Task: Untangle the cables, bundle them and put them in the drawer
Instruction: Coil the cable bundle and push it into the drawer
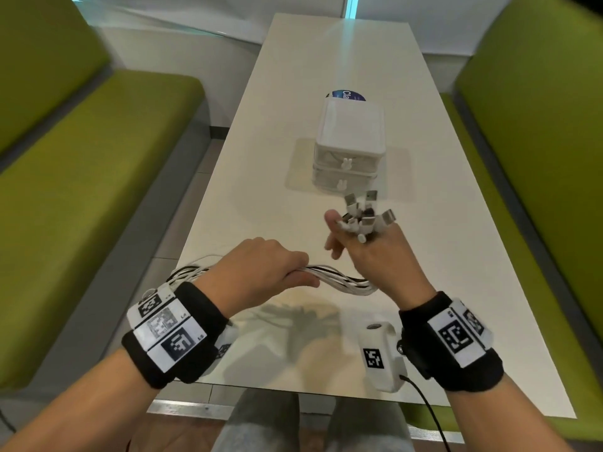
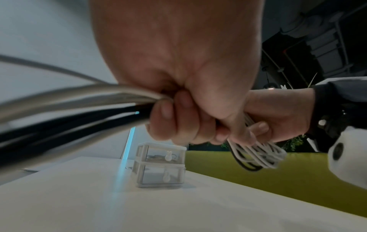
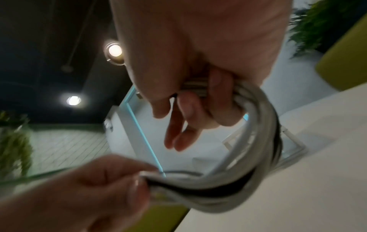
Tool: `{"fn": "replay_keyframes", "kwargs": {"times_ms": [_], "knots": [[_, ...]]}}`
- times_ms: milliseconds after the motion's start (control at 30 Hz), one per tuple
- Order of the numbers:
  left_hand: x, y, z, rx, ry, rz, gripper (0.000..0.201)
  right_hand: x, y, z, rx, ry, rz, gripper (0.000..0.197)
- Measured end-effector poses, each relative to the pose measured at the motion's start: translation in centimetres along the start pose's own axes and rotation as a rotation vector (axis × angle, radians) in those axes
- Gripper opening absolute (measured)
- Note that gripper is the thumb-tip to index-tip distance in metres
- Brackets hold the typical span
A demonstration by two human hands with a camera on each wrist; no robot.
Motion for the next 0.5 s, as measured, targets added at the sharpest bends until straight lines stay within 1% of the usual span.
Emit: {"fn": "replay_keyframes", "kwargs": {"times_ms": [33,100,133,167,200,233,267,300,333,367,400,433,500], "knots": [[0.2,-0.1,0.1,-0.011,-0.012,0.002,0.044,-1.0,0.1,0.5,0.004,0.045,-0.056,0.027],[0.4,-0.1,0.4,-0.035,-0.016,0.006,0.047,-3.2,0.8,1.0,0.099,0.204,-0.169,0.025],[0.4,-0.1,0.6,-0.05,-0.014,0.013,0.047,-3.7,1.1,1.1,0.135,0.239,-0.198,0.019],[0.6,-0.2,0.7,-0.063,-0.015,0.026,0.049,-3.9,1.4,0.8,0.141,0.202,-0.216,0.017],[0.7,-0.2,0.8,-0.065,-0.019,0.043,0.05,-3.9,1.6,0.7,0.136,0.157,-0.235,0.019],[1.0,-0.3,0.8,-0.058,-0.019,0.064,0.047,-4.0,1.6,0.7,0.126,0.122,-0.257,0.019],[1.2,-0.5,0.7,-0.037,-0.004,0.078,0.04,-4.2,1.8,0.7,0.111,0.1,-0.297,0.019],[1.5,-0.5,0.7,-0.014,0.033,0.083,0.029,-4.5,2.1,0.5,0.092,0.046,-0.359,0.023],[1.6,-0.5,0.7,0.004,0.077,0.083,0.022,-4.7,2.4,0.5,0.057,-0.04,-0.41,0.033],[1.8,-0.6,0.8,0.011,0.101,0.089,0.023,-4.8,2.6,0.3,0.001,-0.116,-0.44,0.043],[1.9,-0.7,0.9,0.012,0.098,0.094,0.028,-4.8,2.6,0.3,-0.036,-0.143,-0.462,0.052],[2.0,-0.9,1.0,0.014,0.084,0.104,0.032,-4.9,2.7,0.3,-0.062,-0.137,-0.476,0.056],[2.2,-1.4,1.0,0.038,0.086,0.149,0.043,-4.9,2.8,0.4,-0.101,-0.151,-0.494,0.055]]}}
Point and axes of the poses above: each hand's wrist, its own y-axis away from the middle knuckle, its own x-axis out of the back of the hand, z = x × y, the point moved 7 cm from there along -y, towards the middle knuckle, and after that the axes turned 13 degrees about z, right-handed, at the moved point
